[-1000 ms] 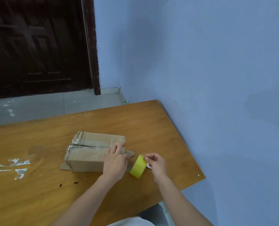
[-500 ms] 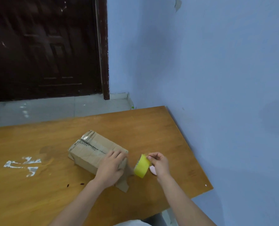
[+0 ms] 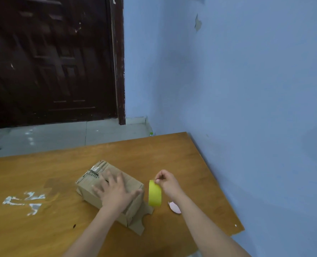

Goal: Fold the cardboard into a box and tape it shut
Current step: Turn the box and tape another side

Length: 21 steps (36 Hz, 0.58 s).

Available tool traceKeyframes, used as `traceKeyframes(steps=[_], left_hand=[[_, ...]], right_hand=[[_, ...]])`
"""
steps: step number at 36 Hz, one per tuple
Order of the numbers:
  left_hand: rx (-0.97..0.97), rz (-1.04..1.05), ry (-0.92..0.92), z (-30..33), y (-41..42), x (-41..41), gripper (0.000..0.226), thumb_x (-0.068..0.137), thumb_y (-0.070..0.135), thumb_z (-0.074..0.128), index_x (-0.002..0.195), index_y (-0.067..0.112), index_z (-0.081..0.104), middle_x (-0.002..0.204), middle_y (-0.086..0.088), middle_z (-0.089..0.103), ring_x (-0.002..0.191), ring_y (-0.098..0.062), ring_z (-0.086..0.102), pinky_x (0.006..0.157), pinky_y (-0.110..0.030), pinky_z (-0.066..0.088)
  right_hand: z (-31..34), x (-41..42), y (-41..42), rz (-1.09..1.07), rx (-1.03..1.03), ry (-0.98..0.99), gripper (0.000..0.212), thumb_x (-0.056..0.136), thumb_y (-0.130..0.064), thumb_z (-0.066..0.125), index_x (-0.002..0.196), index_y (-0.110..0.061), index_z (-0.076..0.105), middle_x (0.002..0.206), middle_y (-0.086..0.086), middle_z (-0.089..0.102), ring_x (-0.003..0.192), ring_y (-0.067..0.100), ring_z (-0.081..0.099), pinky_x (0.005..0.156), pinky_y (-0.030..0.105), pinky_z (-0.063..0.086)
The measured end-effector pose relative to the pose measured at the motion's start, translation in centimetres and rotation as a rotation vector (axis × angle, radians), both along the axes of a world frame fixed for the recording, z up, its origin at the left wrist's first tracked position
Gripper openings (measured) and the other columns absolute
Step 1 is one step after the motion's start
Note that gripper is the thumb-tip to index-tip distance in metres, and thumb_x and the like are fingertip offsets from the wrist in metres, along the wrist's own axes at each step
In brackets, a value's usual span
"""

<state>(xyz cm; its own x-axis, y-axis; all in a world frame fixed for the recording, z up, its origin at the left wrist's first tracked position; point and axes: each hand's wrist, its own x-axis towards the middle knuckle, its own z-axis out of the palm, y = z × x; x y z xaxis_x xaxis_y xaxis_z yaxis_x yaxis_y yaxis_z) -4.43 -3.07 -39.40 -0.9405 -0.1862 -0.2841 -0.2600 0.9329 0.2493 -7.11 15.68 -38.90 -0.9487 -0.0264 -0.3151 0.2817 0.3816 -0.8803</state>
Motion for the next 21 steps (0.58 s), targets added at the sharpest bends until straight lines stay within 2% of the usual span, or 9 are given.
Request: traceKeyframes(steps=[3,6,8,10,13,16,18,21], left_hand=[[0.013,-0.003,-0.045,-0.2,-0.8,-0.2,0.113,0.064,0.09,0.036,0.15,0.026,0.001,0.156,-0.012,-0.018,0.141,-0.041,-0.016,0.108,-0.068,-0.004],[0.007,-0.031,-0.067,0.0,-1.2,-0.5,0.113,0.062,0.09,0.041,0.149,0.028,0.002,0.158,-0.008,-0.013,0.142,-0.04,-0.014,0.107,-0.067,-0.002],[-0.009,-0.058,-0.076,0.1,-1.4,-0.7,0.113,0.062,0.089,0.043,0.149,0.028,0.004,0.158,-0.008,-0.012,0.142,-0.039,-0.014,0.107,-0.067,-0.002],[-0.01,-0.096,-0.08,0.2,-1.7,-0.8,0.111,0.064,0.085,0.048,0.149,0.028,0.005,0.158,-0.007,-0.013,0.142,-0.039,-0.015,0.109,-0.066,-0.003],[0.017,-0.182,-0.086,0.3,-2.5,-0.9,0.111,0.067,0.078,0.055,0.15,0.027,0.002,0.158,-0.007,-0.015,0.142,-0.038,-0.018,0.11,-0.063,-0.006],[0.036,-0.285,-0.114,0.5,-3.5,-0.9,0.111,0.069,0.069,0.062,0.15,0.028,-0.001,0.157,-0.003,-0.018,0.141,-0.034,-0.023,0.111,-0.061,-0.008],[0.039,-0.358,-0.136,0.6,-4.3,-1.0,0.109,0.072,0.062,0.065,0.15,0.029,-0.003,0.157,0.0,-0.019,0.141,-0.031,-0.024,0.112,-0.057,-0.009],[0.005,-0.486,-0.187,1.2,-5.2,-1.2,0.102,0.078,0.042,0.068,0.15,0.032,-0.004,0.157,0.003,-0.02,0.142,-0.026,-0.022,0.116,-0.051,-0.006]], right_hand=[[0.9,-1.0,-0.4,0.056,0.1,0.013,0.034,0.084,0.006,0.054,0.064,-0.021,0.047,0.085,0.009,0.056,0.085,0.021,0.05,0.069,0.025,0.04],[1.3,-1.8,-1.0,0.106,0.19,0.012,0.033,0.085,0.0,0.055,0.065,-0.026,0.049,0.107,0.019,0.06,0.103,0.029,0.055,0.09,0.036,0.043],[1.5,-2.1,-1.5,0.14,0.229,0.023,0.034,0.084,-0.003,0.057,0.064,-0.028,0.049,0.106,0.017,0.061,0.108,0.03,0.054,0.095,0.04,0.042],[1.6,-2.3,-2.0,0.183,0.255,0.027,0.034,0.084,-0.004,0.058,0.063,-0.029,0.049,0.097,0.007,0.061,0.11,0.03,0.053,0.098,0.044,0.041],[2.0,-2.5,-2.8,0.25,0.271,0.007,0.034,0.083,-0.004,0.058,0.063,-0.029,0.049,0.092,0.0,0.059,0.106,0.028,0.055,0.097,0.041,0.042],[2.6,-2.4,-3.6,0.315,0.225,-0.021,0.037,0.085,0.002,0.054,0.063,-0.027,0.048,0.092,0.004,0.058,0.091,0.019,0.052,0.079,0.029,0.041],[2.8,-2.3,-4.1,0.354,0.203,-0.046,0.037,0.086,0.005,0.052,0.065,-0.025,0.048,0.096,0.011,0.059,0.09,0.018,0.05,0.073,0.026,0.04],[2.6,-2.0,-4.8,0.42,0.184,-0.085,0.039,0.087,0.01,0.05,0.065,-0.022,0.047,0.122,0.026,0.057,0.11,0.031,0.054,0.089,0.031,0.043]])
